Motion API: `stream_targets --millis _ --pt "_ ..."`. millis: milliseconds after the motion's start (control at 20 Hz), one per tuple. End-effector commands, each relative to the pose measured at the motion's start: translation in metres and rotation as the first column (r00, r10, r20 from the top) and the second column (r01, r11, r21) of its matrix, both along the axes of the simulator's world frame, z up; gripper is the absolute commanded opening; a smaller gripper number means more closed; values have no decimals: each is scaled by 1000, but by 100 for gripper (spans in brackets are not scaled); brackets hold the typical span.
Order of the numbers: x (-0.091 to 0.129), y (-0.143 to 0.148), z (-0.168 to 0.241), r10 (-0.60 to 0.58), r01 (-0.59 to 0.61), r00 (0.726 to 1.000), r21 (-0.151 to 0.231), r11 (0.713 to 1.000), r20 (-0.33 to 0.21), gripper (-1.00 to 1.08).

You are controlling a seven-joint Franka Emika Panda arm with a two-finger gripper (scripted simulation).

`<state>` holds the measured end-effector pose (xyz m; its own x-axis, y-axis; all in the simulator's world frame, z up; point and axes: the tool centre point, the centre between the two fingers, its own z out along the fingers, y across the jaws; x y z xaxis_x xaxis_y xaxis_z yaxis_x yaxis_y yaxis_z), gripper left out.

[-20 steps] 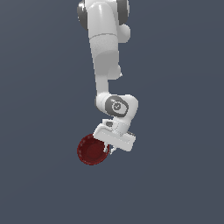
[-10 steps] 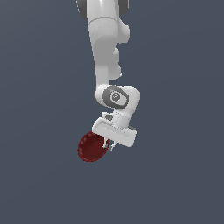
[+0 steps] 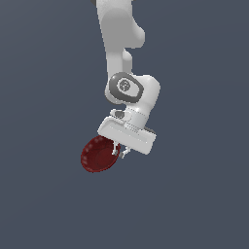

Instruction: Pick up the object and move it to a goal position.

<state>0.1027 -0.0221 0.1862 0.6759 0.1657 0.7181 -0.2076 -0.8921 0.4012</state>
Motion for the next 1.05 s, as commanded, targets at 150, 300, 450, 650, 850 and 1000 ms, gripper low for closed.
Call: stream_targets --millis 150,300,450,650,850,1000 --pt "1 0 31 1 -1 1000 -2 1000 3 -100" --pt "2 1 38 1 -1 1000 -4 1000 4 -100" --pt "1 1 37 1 -1 1000 -3 1000 3 -100" --pt "1 -1 44 1 -1 1000 -3 1000 3 -100" --pt "1 -6 58 1 -1 1000 -3 1000 2 -100" --pt "0 -8 62 1 -1 1000 -2 1000 2 -100"
